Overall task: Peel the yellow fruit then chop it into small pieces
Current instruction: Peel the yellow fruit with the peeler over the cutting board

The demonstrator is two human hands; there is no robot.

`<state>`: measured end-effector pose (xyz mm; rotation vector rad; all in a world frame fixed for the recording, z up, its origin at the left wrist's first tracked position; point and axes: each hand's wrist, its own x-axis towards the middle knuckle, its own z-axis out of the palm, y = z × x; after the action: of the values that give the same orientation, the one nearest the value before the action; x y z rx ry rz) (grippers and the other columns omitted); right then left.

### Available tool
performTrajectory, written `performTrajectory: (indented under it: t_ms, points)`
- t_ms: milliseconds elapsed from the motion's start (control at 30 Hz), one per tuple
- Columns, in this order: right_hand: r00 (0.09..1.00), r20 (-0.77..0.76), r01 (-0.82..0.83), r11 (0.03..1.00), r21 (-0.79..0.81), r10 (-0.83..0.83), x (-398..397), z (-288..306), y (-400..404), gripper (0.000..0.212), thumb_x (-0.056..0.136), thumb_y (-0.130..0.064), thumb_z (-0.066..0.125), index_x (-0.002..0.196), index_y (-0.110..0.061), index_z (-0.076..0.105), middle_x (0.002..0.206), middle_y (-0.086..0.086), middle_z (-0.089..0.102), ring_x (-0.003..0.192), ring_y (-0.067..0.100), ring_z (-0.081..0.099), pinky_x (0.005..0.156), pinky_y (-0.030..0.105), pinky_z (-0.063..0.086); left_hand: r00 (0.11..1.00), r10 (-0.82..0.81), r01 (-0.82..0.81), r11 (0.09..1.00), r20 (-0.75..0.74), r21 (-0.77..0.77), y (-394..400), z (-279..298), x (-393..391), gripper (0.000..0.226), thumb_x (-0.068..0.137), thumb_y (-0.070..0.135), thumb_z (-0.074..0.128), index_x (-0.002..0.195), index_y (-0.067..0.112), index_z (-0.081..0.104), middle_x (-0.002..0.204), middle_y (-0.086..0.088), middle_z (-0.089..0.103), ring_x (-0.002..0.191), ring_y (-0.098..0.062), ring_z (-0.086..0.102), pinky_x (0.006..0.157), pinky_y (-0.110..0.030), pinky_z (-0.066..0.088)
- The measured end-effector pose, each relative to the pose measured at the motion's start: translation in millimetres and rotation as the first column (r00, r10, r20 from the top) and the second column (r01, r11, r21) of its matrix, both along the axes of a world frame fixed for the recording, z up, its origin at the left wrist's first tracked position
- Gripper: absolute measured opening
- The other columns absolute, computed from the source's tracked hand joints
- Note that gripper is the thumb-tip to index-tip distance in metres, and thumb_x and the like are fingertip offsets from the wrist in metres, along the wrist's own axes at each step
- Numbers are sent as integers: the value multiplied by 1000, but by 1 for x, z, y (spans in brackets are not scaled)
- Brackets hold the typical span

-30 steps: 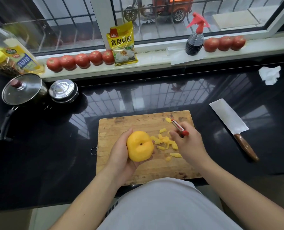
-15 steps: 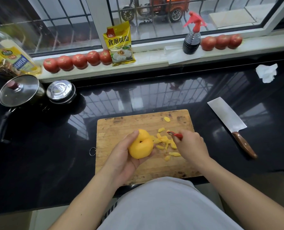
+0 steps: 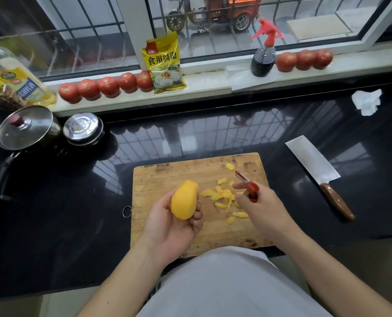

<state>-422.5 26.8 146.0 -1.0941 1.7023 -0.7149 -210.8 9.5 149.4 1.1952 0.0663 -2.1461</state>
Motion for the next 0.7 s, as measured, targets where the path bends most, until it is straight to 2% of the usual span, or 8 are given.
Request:
performTrajectory:
  t_ms: [67, 133, 233, 300, 367, 467, 567, 700]
  points:
    - [995, 28, -96, 993, -71, 98, 6, 4, 4, 27, 96, -23, 68, 117, -38, 66, 78, -10, 55, 61, 4, 46, 59, 22, 42, 1000, -11, 12, 1000, -20, 20, -1, -1, -2, 42, 94, 32, 54, 120, 0, 62, 86, -15, 57, 65, -22, 51, 58, -27, 42]
    - [966, 51, -245, 962, -125, 253, 12, 5, 4, 49, 91, -22, 76, 130, -47, 59, 101, -15, 59, 67, 2, 47, 66, 23, 44, 998, -53, 54, 998, -28, 33, -2, 1, -4, 44, 90, 30, 52, 115, -4, 64, 87, -19, 58, 63, -23, 50, 51, -27, 42]
    - [903, 141, -388, 912, -136, 405, 19, 8, -1, 67, 88, -13, 79, 143, -41, 52, 111, -31, 57, 78, 0, 53, 72, 18, 46, 984, -178, 179, 983, -26, 39, -4, 7, -7, 40, 91, 28, 49, 107, -5, 66, 86, -20, 62, 58, -22, 49, 43, -25, 39]
    - [880, 226, -404, 909, -104, 418, 20, 13, -5, 59, 90, -9, 76, 141, -32, 56, 89, -40, 60, 73, -7, 55, 68, 13, 45, 958, -284, 286, 957, -33, 46, -7, 13, -7, 40, 96, 31, 47, 109, -3, 66, 81, -19, 62, 54, -21, 51, 39, -23, 40]
    - [877, 274, -390, 918, -73, 395, 21, 17, -7, 48, 91, -13, 75, 135, -29, 61, 77, -33, 62, 68, -8, 56, 65, 15, 47, 927, -374, 374, 927, -21, 21, -8, 20, -6, 43, 97, 33, 46, 115, 0, 66, 83, -18, 65, 55, -21, 54, 40, -23, 45]
    - [909, 228, -351, 936, -26, 348, 23, 19, -8, 39, 91, -30, 76, 128, -34, 64, 72, -24, 65, 65, -3, 57, 64, 21, 49, 895, -442, 446, 891, 61, -82, -8, 24, -2, 56, 102, 47, 43, 127, 6, 70, 105, -22, 70, 80, -34, 66, 64, -36, 56]
    - [937, 155, -317, 949, -2, 313, 21, 20, -10, 29, 92, -42, 72, 120, -37, 67, 68, -15, 64, 63, 4, 57, 66, 24, 52, 921, -387, 387, 906, 38, -170, -4, 23, 1, 66, 102, 58, 42, 136, 7, 66, 127, -27, 67, 100, -39, 66, 78, -40, 56]
    - [903, 170, -391, 919, -59, 395, 19, 32, -14, 29, 95, -40, 68, 123, -43, 63, 76, -18, 63, 68, -2, 56, 64, 16, 46, 951, -307, 297, 935, -26, -196, 0, 27, -3, 61, 96, 53, 52, 126, 3, 72, 114, -27, 67, 87, -36, 68, 68, -34, 59]
